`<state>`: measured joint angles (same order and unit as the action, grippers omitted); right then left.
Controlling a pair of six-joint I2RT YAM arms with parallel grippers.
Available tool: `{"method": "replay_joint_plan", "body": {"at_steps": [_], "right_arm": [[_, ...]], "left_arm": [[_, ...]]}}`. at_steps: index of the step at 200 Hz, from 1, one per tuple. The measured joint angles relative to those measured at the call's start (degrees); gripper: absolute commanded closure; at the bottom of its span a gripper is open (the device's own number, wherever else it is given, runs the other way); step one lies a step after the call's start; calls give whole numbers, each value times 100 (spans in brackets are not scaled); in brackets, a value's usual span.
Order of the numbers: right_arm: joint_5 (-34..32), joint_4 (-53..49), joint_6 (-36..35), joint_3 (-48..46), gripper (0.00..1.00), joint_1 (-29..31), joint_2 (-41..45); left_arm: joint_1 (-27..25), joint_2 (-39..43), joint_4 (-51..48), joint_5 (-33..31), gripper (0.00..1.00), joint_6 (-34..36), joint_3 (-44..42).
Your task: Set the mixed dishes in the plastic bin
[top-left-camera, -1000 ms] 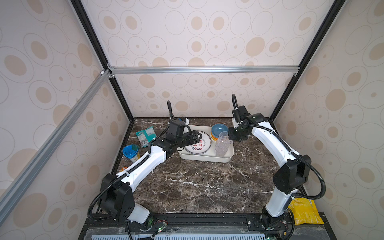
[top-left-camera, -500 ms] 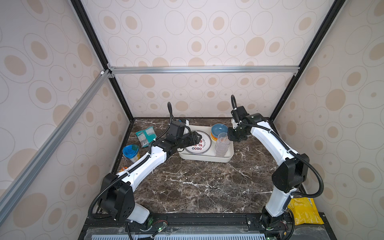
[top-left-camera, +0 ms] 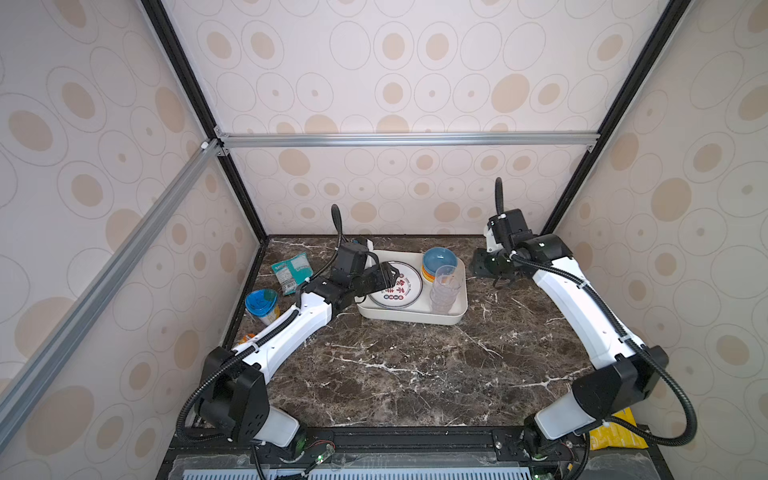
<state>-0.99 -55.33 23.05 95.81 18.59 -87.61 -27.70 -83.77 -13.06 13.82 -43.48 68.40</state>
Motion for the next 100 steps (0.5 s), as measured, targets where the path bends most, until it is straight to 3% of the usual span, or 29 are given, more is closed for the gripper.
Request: {"method": "replay_joint_plan", "body": {"at_steps": [2, 6, 10, 60, 100], "right_arm": [[0, 33, 2, -31, 47, -7, 35], [13, 79, 0, -90, 9, -24, 101], [24, 138, 9, -151, 0, -37, 153], [245, 922, -61, -1176, 0, -144, 848], [-162, 1580, -59, -2041, 0, -435, 1394]], "left_arm": [[7, 0, -2, -2, 26, 4, 0], [22, 7, -15, -28, 17, 13, 4], [42, 17, -33, -63, 4, 72, 13], [254, 216, -299, -717, 2, 442, 249], [529, 1021, 42, -1882, 2, 1110, -264]]}}
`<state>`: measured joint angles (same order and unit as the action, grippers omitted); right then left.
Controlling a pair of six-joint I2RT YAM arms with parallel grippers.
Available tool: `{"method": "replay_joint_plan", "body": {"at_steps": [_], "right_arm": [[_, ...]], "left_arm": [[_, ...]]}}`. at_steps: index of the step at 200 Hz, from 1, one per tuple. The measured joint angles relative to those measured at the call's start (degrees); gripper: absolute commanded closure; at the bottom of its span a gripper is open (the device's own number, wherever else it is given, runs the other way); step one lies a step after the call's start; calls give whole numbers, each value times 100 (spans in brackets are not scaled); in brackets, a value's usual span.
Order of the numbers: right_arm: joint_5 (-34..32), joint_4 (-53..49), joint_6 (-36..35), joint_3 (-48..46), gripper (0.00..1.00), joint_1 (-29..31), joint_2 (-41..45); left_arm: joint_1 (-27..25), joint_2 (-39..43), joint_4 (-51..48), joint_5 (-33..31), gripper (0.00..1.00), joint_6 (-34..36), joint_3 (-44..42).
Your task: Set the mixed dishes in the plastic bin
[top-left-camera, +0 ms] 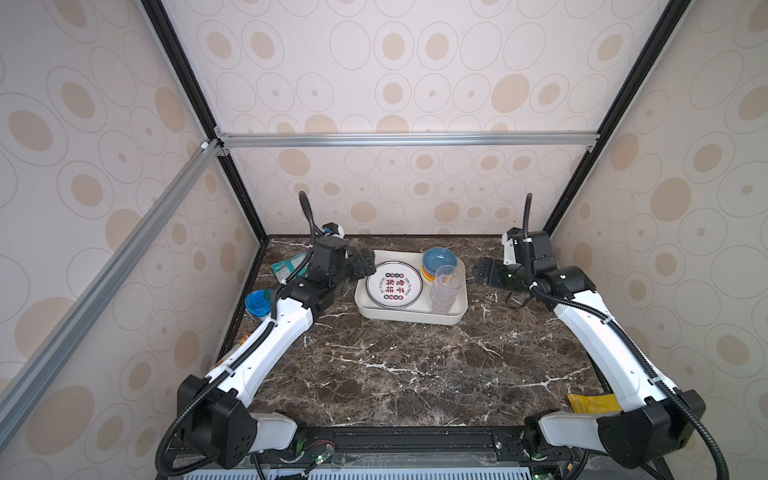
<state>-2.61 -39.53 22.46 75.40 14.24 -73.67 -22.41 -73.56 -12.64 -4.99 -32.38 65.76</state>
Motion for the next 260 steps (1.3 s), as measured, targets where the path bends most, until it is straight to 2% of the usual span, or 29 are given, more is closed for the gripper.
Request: {"method": "replay_joint_plan", "body": {"at_steps": [23, 59, 104, 135, 151, 170, 198, 229, 260], "right_arm": [[-514, 380, 0, -435, 0, -197, 83], [-1569, 1432, -142, -1449, 0, -236, 199], [-2865, 3445, -761, -2940, 0, -236, 306], [-3499, 4148, -1082, -3154, 0, -236, -26], [-3679, 4315, -1156, -3193, 0, -236, -109], [-3840, 5084, -1303, -3652, 0, -236, -107], [-3945, 5696, -1469, -4262, 0, -236, -195], [-3934, 6380, -1615, -4575, 0, -236, -396], [-3781, 7232, -1814, -4962, 0, -236, -520]], "left_arm": [[289, 533, 557, -605, 2, 490, -765], [649, 745, 1731, -1432, 2, 1322, -1976], [1062, 216, 3331, -2245, 2, 2203, -3195], [1198, -258, 4146, -2496, 2, 2409, -3550], [1209, -308, 4413, -2577, 2, 2474, -3711], [1239, -411, 5340, -2697, 2, 2614, -4144], [1290, -702, 6356, -2800, 2, 2723, -4819], [1303, -1161, 7764, -2793, 2, 2905, -5331], [1305, -1314, 8664, -2579, 2, 3069, -5598]]}}
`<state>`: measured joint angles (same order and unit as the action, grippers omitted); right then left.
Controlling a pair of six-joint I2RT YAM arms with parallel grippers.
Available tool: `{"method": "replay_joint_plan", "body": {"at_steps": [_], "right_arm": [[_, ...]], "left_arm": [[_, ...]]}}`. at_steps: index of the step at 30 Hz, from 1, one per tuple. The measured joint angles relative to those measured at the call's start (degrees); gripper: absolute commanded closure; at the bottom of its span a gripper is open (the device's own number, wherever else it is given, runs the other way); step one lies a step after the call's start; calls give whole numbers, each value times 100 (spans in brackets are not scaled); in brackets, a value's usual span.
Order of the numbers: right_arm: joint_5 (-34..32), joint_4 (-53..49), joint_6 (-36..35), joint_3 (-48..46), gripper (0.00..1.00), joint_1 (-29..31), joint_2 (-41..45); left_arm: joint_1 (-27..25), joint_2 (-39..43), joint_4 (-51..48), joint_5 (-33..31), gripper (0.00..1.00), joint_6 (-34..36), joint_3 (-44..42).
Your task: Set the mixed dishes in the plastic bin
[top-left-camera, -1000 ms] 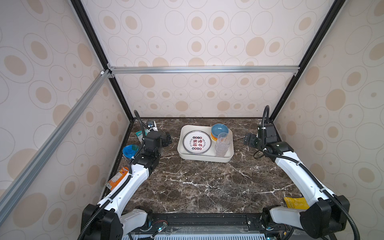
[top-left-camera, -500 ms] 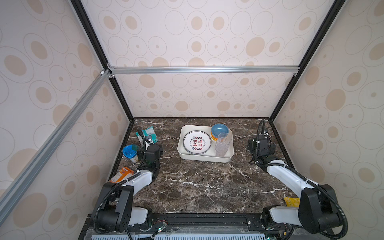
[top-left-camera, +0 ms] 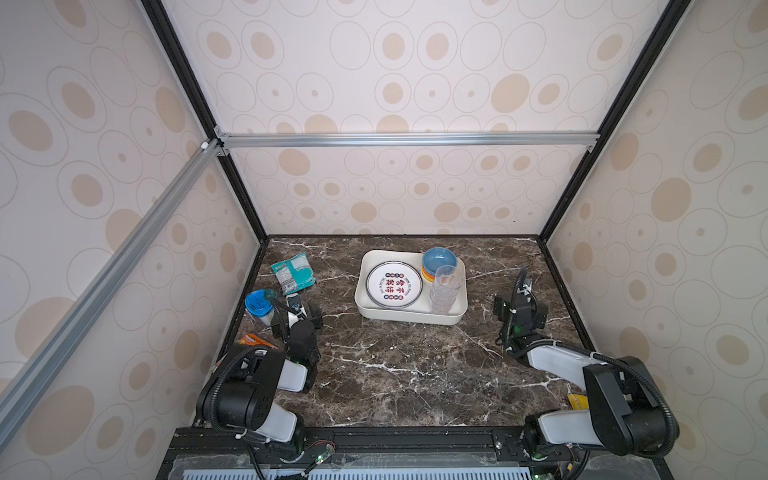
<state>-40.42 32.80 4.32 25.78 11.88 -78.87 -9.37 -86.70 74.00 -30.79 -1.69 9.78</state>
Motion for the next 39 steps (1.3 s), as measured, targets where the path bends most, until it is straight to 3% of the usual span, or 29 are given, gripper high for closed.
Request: {"method": "replay_joint_plan", "body": {"at_steps": [5, 8, 13, 16, 39], "right_arm": [[267, 997, -254, -232, 0, 0, -686], [566, 1019, -341, -227, 0, -33, -804], [1423, 1805, -369, -455, 0, -413, -894], [1731, 1637, -352, -455, 0, -529, -1005], [2079, 1589, -326, -380, 0, -557, -1021]], "left_arm": [[28, -42, 619, 402, 2, 98, -162], [111, -358, 1115, 643, 2, 138, -229], [131, -463, 1088, 822, 2, 155, -203], [133, -459, 1073, 879, 2, 155, -173], [372, -459, 682, 1239, 2, 127, 109]]}}
